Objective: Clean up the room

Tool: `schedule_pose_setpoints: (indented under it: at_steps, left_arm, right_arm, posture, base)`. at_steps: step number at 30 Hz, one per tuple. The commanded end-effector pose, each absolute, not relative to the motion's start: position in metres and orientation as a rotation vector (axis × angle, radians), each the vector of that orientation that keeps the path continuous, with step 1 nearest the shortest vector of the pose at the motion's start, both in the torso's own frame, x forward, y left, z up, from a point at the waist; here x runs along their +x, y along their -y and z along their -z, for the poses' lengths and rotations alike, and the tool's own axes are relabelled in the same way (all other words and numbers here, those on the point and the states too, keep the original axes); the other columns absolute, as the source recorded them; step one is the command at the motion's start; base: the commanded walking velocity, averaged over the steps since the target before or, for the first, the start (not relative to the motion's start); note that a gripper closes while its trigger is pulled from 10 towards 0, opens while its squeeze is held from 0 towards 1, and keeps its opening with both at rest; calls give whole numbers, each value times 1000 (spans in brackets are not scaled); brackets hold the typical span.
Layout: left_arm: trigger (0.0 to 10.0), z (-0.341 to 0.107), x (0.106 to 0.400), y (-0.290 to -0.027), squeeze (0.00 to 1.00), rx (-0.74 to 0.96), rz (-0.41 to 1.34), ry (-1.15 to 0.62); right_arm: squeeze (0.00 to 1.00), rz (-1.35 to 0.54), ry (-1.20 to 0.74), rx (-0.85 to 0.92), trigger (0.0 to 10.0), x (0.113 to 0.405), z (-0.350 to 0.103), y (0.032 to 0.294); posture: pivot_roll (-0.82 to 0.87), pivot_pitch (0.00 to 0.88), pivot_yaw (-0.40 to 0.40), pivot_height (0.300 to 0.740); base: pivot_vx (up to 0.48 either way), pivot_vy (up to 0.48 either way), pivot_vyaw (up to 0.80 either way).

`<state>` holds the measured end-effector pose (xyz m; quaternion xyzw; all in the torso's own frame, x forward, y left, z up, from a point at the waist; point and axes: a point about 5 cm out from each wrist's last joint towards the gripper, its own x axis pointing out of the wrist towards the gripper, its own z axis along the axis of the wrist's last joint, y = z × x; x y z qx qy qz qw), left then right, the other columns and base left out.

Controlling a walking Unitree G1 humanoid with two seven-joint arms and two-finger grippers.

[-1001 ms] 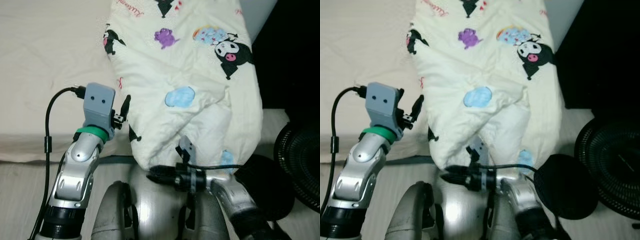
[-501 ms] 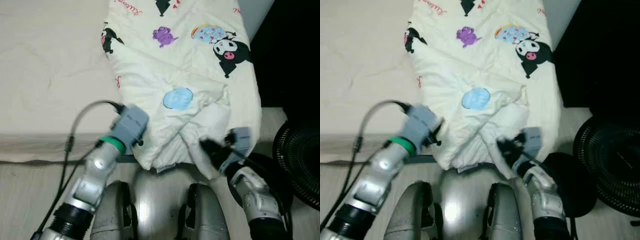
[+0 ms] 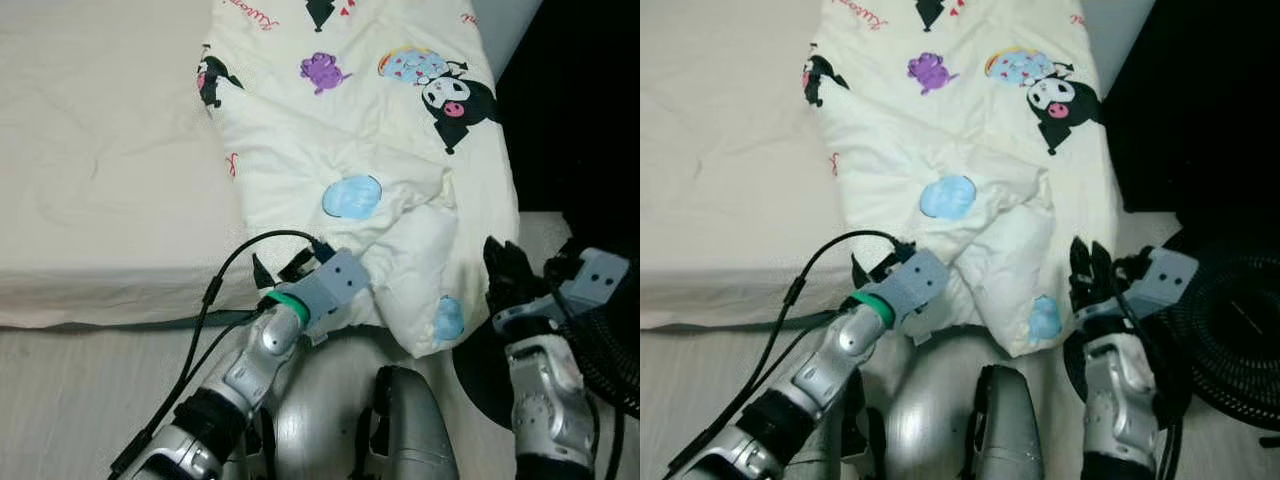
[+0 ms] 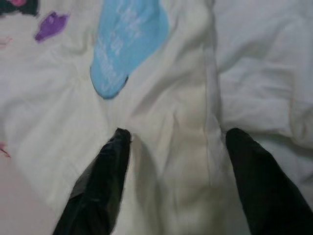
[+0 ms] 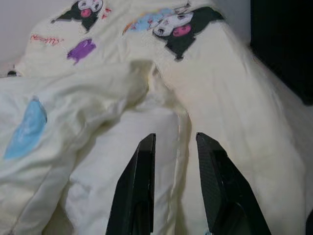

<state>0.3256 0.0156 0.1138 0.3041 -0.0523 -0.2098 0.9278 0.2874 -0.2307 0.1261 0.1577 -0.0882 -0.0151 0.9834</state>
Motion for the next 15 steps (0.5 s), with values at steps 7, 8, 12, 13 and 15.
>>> schedule_pose_setpoints:
  at_steps: [7,8,12,13,15]
  left_arm:
    - [10000,-91,321,3,0,705,409,70]
    - [10000,-91,321,3,0,705,409,70]
    - [7373,-84,320,8,0,731,378,56]
    - [2275,-81,323,4,0,745,331,35]
    - [0,-82,328,-2,0,755,277,22]
  right_arm:
    - [0,7,118,334,10000,290,-114,215]
    - [0,7,118,334,10000,290,-114,215]
    - [0,1,115,334,10000,292,-114,214]
    - [0,-1,114,331,10000,292,-114,213]
    - [0,-3,113,329,10000,291,-114,212]
  posture:
    - [-51,251,92,615]
    - [-51,251,92,615]
    - [-56,254,90,615]
    - [-64,257,91,615]
    - [-67,257,91,615]
  base:
    - [0,0,0]
    - [0,0,0]
    - [0,0,0]
    - [0,0,0]
    - [0,0,0]
